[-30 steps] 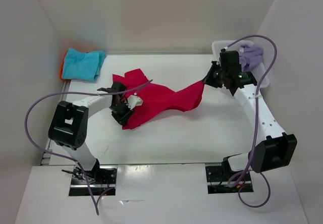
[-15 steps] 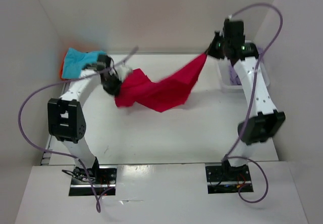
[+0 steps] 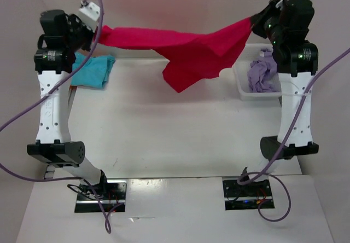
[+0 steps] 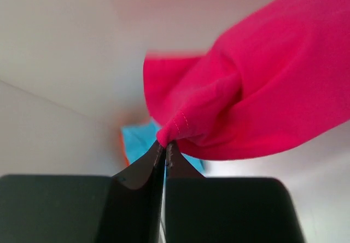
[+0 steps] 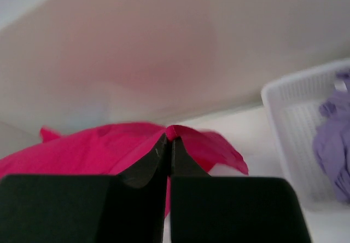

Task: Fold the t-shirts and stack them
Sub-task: Flatten out the tshirt

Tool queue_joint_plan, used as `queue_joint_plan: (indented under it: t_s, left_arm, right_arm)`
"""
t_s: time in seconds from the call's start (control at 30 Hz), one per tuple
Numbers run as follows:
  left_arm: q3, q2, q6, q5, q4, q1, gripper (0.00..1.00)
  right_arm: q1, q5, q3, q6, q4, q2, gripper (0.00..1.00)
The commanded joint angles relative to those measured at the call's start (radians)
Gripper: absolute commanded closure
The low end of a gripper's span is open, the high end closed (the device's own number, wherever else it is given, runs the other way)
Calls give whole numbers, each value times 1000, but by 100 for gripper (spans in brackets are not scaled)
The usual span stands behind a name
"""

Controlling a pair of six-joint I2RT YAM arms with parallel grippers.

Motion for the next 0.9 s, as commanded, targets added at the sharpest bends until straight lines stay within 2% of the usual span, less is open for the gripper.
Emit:
queue_joint_plan:
  t_s: [0.0, 0.03, 0.07, 0.13, 0.17, 0.2, 0.23, 0.33, 0.43, 0.5, 0.57, 0.63, 0.73, 0.77, 0.8, 0.83, 0.87]
  left_arm:
    - [-232, 30, 60, -62, -76, 5, 100]
    - [-371, 11, 77, -62, -76, 5, 100]
    - [-441, -15, 94, -74, -76, 5, 100]
    - [-580, -26, 122, -84, -63, 5, 100]
    - [-712, -39, 122, -97, -63, 5, 100]
    - [-772, -40, 133, -107, -51, 5, 100]
    - [-828, -40, 133, -125, -51, 5, 100]
    - [-990, 17, 119, -147, -51, 16, 100]
    - [-1085, 28, 110, -156, -51, 16, 100]
    - [-1098, 28, 110, -156, -42, 25, 100]
    - [-1077, 37, 110, -156, -55, 25, 100]
    - [-1008, 75, 110, -136, -103, 25, 100]
    - [-677, 147, 101, -127, -183, 25, 100]
    - [-556, 163, 81, -115, -227, 25, 100]
    - [-297, 175, 64, -114, -237, 25, 100]
    - [-176, 175, 10, -105, -194, 25, 100]
    - [-93, 162, -19, -87, -130, 25, 100]
  right_arm:
    - [35, 28, -277, -26, 3, -74, 100]
    - [48, 28, -372, -13, 34, -166, 100]
    - [65, 28, -575, -4, 101, -212, 100]
    - [110, 18, -758, 55, 143, -285, 100]
    - [122, 2, -925, 82, 167, -334, 100]
    - [134, -18, -1004, 108, 180, -351, 100]
    - [157, -59, -1154, 161, 192, -365, 100]
    - [194, -120, -1396, 279, 238, -412, 100]
    - [207, -173, -1546, 344, 276, -470, 100]
    - [207, -159, -1559, 355, 267, -480, 100]
    - [207, -136, -1534, 334, 255, -466, 100]
    - [187, -136, -1436, 297, 243, -397, 100]
    - [136, -136, -1089, 171, 169, -212, 100]
    - [103, -136, -960, 140, 140, -160, 100]
    - [89, -115, -682, 99, 94, -68, 100]
    - [89, -86, -537, 84, 80, -32, 100]
    - [79, 4, -276, 62, 80, -3, 100]
